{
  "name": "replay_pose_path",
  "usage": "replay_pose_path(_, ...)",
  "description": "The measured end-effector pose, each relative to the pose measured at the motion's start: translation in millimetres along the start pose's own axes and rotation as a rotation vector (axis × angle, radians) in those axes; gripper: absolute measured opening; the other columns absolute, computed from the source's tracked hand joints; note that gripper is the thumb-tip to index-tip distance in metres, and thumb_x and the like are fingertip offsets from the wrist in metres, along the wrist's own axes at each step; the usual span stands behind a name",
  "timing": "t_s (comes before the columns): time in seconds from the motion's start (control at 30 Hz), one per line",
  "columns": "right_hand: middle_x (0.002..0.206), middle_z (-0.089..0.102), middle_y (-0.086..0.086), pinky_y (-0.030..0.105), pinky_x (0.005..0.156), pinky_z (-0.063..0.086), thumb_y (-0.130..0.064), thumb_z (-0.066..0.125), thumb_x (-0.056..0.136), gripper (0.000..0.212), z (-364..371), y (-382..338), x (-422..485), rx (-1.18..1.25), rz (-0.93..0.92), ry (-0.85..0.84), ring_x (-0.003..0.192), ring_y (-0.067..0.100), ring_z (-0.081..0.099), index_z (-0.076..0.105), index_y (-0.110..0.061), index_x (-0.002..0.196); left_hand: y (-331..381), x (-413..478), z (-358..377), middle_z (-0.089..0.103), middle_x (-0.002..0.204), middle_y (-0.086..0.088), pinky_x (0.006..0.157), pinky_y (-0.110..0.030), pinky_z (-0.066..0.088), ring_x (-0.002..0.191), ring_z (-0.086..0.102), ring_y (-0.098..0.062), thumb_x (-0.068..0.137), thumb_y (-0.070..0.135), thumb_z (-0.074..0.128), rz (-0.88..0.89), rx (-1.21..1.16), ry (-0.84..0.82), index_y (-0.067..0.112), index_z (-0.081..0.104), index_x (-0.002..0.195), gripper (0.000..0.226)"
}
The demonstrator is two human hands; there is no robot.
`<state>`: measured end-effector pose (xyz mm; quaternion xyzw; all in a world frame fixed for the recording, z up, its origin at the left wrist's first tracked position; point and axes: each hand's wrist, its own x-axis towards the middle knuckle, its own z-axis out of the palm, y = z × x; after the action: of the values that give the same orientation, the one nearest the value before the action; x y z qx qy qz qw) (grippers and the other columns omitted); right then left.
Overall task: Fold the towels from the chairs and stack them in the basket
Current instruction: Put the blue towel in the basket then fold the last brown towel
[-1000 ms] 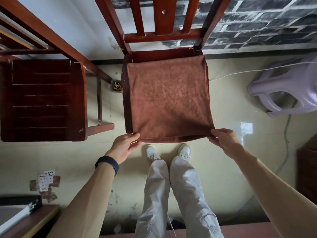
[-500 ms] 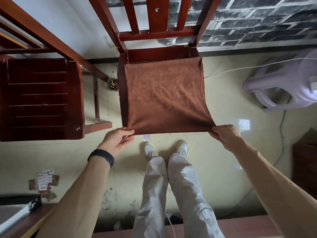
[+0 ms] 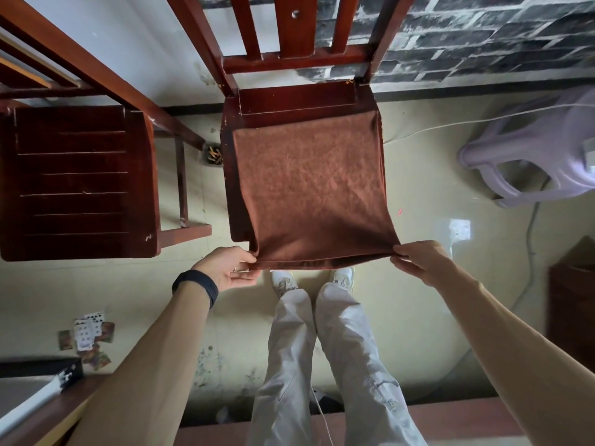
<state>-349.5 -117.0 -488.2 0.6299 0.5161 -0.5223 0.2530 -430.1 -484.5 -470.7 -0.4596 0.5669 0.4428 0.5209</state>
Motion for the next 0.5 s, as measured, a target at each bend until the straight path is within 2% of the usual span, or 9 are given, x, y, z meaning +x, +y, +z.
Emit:
replay_pose_path(0.17, 0.092, 0.065, 0.020, 0.032, 0.060, 0.061, 0.007, 0.069, 0.087, 0.014, 1, 6, 4, -0.020, 0.020, 0.007, 0.072, 0.026, 0.068, 0.061, 0.006, 0.099, -6, 4, -2, 0.072, 0.099, -0.016, 0.088, -0.044, 0.057, 0.079, 0.070, -0.026, 0.094, 0.001, 0.059, -0.024, 0.010, 0.008, 0.007, 0.065, 0.098, 0.010)
replay_pose_path(0.23, 0.093, 0.066, 0.020, 0.032, 0.061, 0.061, 0.007, 0.069, 0.087, 0.015, 1, 6, 5, -0.034, 0.020, 0.011, 0.073, 0.026, 0.069, 0.062, 0.006, 0.101, -7, 4, -4, 0.074, 0.096, -0.016, 0.086, -0.043, 0.058, 0.075, 0.071, -0.023, 0.091, 0.002, 0.065, -0.035, 0.009, 0.006, 0.006, 0.067, 0.099, 0.009)
replay_pose_path(0.37, 0.078, 0.066, 0.018, 0.030, 0.060, 0.061, 0.010, 0.070, 0.083, 0.018, 0, 1, 7, -0.004, 0.035, 0.044, 0.056, 0.020, 0.069, 0.059, 0.003, 0.095, -3, -1, -9, 0.073, 0.083, -0.011, 0.079, -0.038, 0.061, 0.073, 0.067, -0.018, 0.086, 0.004, 0.073, -0.042, -0.090, -0.036, 0.002, 0.068, 0.105, 0.020)
replay_pose_path(0.5, 0.083, 0.067, 0.019, 0.031, 0.063, 0.061, 0.010, 0.071, 0.081, 0.020, -5, -5, 5, -0.007, 0.027, 0.057, 0.060, 0.021, 0.070, 0.059, 0.003, 0.095, -3, -7, -20, 0.066, 0.088, -0.009, 0.094, -0.040, 0.055, 0.076, 0.059, -0.016, 0.082, -0.001, 0.074, -0.003, -0.167, -0.022, 0.003, 0.067, 0.101, 0.021)
